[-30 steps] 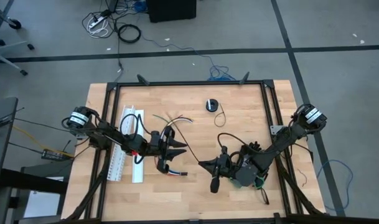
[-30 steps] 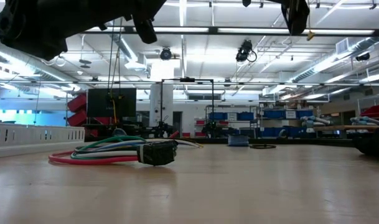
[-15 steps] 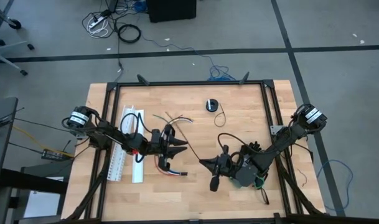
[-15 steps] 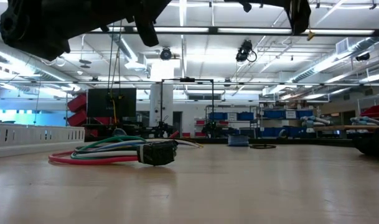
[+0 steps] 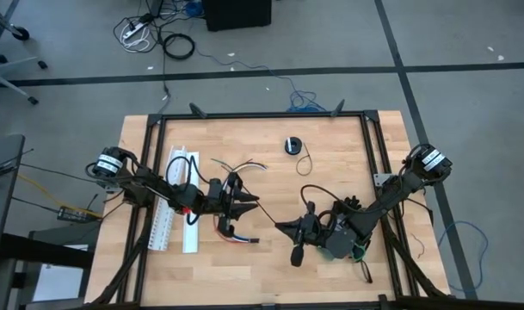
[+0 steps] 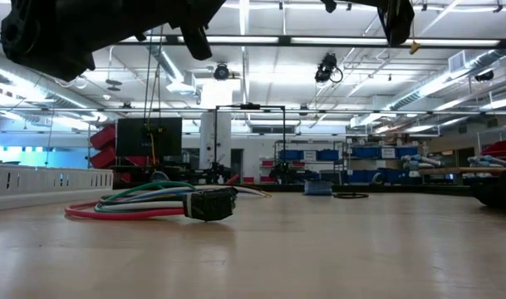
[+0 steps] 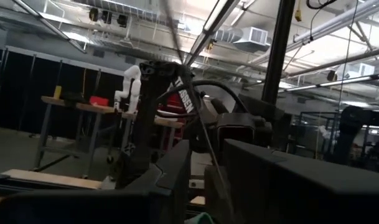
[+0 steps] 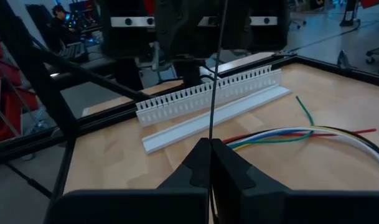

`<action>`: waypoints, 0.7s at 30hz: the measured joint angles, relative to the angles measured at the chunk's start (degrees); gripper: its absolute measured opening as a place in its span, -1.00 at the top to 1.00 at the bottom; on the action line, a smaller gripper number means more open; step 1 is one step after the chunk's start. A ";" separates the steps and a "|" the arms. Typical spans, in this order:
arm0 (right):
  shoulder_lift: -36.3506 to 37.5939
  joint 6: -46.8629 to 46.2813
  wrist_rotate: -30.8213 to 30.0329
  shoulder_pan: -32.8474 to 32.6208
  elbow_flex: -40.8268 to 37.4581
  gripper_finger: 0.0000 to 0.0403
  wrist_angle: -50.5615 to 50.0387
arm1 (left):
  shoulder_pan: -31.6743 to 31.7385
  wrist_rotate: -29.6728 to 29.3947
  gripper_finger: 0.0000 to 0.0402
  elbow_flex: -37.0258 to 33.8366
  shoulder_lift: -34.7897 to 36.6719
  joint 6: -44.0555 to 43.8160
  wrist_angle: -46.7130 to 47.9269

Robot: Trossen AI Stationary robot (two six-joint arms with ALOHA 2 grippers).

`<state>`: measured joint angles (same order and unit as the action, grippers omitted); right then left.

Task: Ziptie cables
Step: Wrap the cables together using a ziptie

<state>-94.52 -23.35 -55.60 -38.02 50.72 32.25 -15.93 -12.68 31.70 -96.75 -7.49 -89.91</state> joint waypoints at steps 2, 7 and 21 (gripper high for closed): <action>0.00 0.00 0.04 0.00 0.00 1.00 0.00 | 0.25 -0.81 0.54 0.00 0.07 0.89 0.00; 0.00 -0.02 -0.11 0.00 0.00 1.00 -0.02 | 0.47 -1.84 0.54 0.00 3.18 4.52 0.00; 0.00 -0.02 -0.17 -0.02 0.02 1.00 -0.02 | 0.44 -2.95 0.54 -3.19 12.04 9.67 0.04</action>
<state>-94.52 -23.38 -55.76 -38.04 50.74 32.23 -15.49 -15.63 28.51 -84.71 2.18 -89.87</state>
